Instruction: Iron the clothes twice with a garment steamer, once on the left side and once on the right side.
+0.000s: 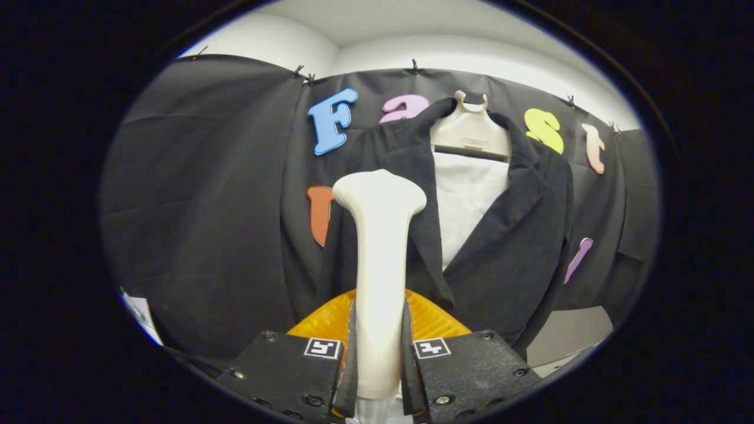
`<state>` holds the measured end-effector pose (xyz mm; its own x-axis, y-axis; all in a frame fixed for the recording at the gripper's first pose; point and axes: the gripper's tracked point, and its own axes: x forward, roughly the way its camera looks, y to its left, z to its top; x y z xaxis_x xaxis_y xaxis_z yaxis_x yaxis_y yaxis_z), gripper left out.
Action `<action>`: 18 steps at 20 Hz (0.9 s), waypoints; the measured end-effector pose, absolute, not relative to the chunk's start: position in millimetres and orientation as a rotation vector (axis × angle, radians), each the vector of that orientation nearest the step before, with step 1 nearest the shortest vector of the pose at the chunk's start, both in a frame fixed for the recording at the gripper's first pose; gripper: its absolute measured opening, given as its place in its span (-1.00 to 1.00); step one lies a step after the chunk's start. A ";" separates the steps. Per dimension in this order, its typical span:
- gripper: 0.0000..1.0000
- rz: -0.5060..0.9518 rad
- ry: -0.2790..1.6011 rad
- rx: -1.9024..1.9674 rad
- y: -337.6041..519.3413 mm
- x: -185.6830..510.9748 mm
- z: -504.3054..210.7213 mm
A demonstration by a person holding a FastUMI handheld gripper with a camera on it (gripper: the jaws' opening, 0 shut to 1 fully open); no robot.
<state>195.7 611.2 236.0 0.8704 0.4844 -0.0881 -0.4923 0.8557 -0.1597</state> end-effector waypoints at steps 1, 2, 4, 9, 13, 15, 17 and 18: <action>-0.36 0.515 0.055 -0.184 610.6 196.8 230.9; -0.36 0.513 0.065 -0.193 608.2 198.0 224.5; -0.36 0.508 0.081 -0.199 603.3 198.3 213.5; -0.36 0.506 0.125 -0.219 595.1 198.0 184.3; -0.35 0.506 0.164 -0.231 589.4 196.8 158.8; -0.36 0.509 0.191 -0.236 586.6 197.5 142.7; -0.35 0.507 0.211 -0.241 584.7 198.2 131.1; -0.35 0.506 0.221 -0.242 581.5 198.1 125.4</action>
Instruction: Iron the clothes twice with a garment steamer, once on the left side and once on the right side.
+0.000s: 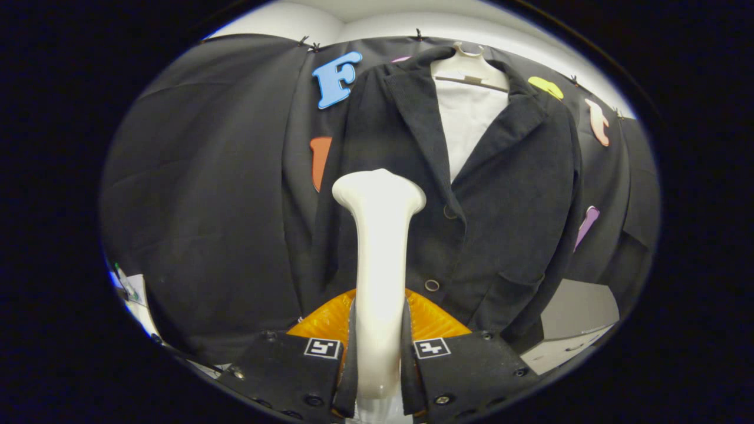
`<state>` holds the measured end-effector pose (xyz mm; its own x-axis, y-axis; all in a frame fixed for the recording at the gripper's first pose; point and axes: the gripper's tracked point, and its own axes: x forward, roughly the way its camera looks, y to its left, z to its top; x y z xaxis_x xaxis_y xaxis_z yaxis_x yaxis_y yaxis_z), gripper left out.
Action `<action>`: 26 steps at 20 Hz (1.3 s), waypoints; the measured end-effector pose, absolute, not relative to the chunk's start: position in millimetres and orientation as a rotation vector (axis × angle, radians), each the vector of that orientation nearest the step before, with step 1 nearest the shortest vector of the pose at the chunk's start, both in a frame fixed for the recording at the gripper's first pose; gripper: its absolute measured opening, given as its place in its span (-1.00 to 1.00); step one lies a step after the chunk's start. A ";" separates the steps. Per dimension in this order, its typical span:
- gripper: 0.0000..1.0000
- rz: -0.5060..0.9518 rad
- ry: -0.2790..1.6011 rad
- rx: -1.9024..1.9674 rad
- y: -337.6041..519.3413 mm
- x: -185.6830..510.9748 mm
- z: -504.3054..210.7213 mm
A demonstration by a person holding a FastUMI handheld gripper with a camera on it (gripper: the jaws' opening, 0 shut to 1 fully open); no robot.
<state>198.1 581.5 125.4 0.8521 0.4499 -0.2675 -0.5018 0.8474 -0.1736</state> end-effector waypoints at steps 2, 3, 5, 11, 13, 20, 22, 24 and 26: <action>-0.35 0.503 0.240 -0.244 577.3 199.0 113.8; -0.35 0.501 0.251 -0.244 575.2 199.2 107.2; -0.35 0.498 0.272 -0.245 571.7 197.0 96.4; -0.36 0.492 0.328 -0.266 554.0 192.7 58.2; -0.36 0.492 0.343 -0.273 549.6 192.0 46.4; -0.35 0.500 0.409 -0.300 538.0 185.4 -1.5; -0.36 0.499 0.431 -0.305 534.0 185.0 -14.9; -0.35 0.497 0.456 -0.303 530.0 184.1 -27.4; -0.35 0.496 0.473 -0.303 526.8 182.7 -36.5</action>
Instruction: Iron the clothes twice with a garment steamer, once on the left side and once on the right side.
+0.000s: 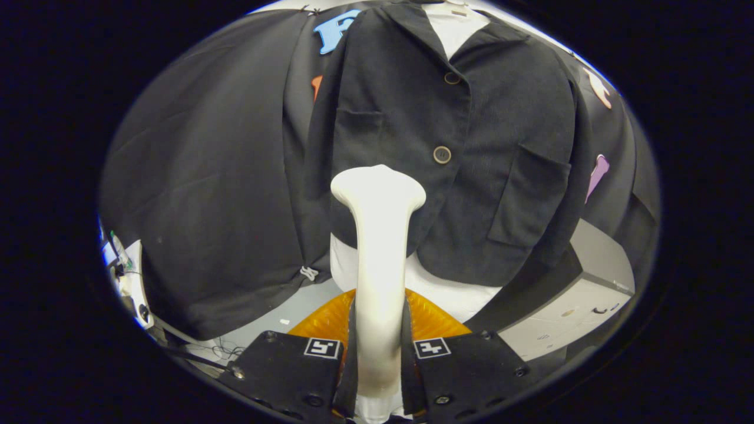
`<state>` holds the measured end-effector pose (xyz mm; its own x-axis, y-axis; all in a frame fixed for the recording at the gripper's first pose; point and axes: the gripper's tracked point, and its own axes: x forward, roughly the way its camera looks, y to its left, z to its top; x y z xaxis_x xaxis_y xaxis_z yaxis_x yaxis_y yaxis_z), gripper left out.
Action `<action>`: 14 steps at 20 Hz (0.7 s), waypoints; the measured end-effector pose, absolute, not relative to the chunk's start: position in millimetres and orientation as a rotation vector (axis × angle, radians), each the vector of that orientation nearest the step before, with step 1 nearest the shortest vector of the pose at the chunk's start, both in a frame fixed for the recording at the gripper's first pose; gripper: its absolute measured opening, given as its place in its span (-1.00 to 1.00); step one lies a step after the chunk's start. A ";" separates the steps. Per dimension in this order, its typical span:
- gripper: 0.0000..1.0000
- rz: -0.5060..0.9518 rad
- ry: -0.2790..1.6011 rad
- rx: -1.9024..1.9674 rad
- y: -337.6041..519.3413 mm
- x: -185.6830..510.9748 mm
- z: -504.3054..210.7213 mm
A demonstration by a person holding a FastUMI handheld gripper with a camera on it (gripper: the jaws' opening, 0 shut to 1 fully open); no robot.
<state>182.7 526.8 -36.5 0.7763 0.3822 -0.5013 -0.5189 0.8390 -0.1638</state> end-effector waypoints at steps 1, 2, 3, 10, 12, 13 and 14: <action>-0.36 0.495 0.477 -0.302 527.0 181.9 -38.3; -0.36 0.493 0.479 -0.301 525.0 181.1 -40.0; -0.36 0.493 0.480 -0.300 524.1 180.7 -40.6; -0.35 0.490 0.458 -0.277 503.7 176.3 -26.5; -0.36 0.485 0.447 -0.263 489.6 183.9 -23.2; -0.36 0.478 0.441 -0.257 480.7 183.1 -19.7; -0.35 0.470 0.435 -0.248 470.7 182.6 -14.6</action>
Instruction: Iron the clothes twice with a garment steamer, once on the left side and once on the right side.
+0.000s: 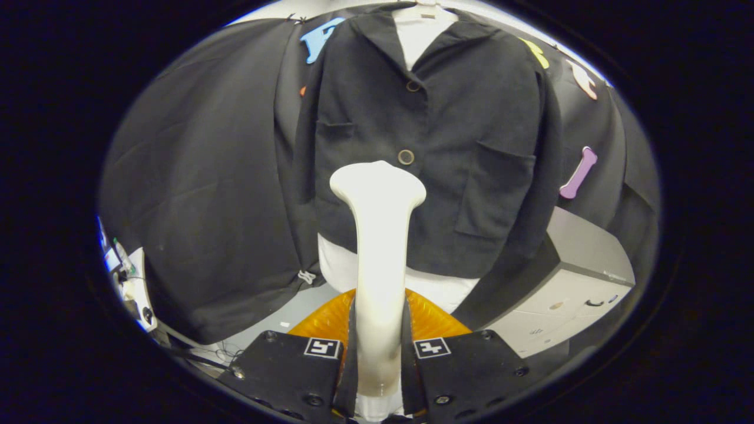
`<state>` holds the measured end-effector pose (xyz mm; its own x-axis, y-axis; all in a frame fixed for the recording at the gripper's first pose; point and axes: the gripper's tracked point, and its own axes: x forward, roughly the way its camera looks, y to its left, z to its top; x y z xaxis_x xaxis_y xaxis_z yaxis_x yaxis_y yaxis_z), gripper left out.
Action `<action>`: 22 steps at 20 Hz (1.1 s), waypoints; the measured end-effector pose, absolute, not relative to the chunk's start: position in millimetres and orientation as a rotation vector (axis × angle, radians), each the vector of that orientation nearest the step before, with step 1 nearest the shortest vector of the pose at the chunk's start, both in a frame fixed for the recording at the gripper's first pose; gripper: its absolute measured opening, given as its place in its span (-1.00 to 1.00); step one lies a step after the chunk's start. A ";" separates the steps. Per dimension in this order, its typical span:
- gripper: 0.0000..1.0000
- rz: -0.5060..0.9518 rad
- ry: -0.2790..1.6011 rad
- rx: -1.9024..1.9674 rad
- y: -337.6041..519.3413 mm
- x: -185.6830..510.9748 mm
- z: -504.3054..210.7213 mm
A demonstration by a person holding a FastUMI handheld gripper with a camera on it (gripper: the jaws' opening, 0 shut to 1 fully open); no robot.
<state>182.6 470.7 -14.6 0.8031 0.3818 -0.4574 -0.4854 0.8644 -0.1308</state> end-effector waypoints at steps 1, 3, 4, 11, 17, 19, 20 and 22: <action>-0.36 0.461 0.429 -0.235 459.7 183.1 -10.9; -0.36 0.440 0.420 -0.207 433.1 183.9 -2.9; -0.36 0.430 0.417 -0.194 420.1 183.0 -0.6; -0.35 0.320 0.404 -0.077 282.8 165.5 2.4; -0.36 0.200 0.405 -0.009 145.4 125.3 -18.2; -0.36 0.163 0.414 0.018 105.0 109.1 -27.1; -0.36 0.146 0.414 0.028 85.2 100.3 -30.5; -0.36 0.117 0.411 0.040 50.7 87.7 -37.5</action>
<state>87.7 50.7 -37.5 0.9101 0.1215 -0.3962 -0.1052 0.9925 0.0626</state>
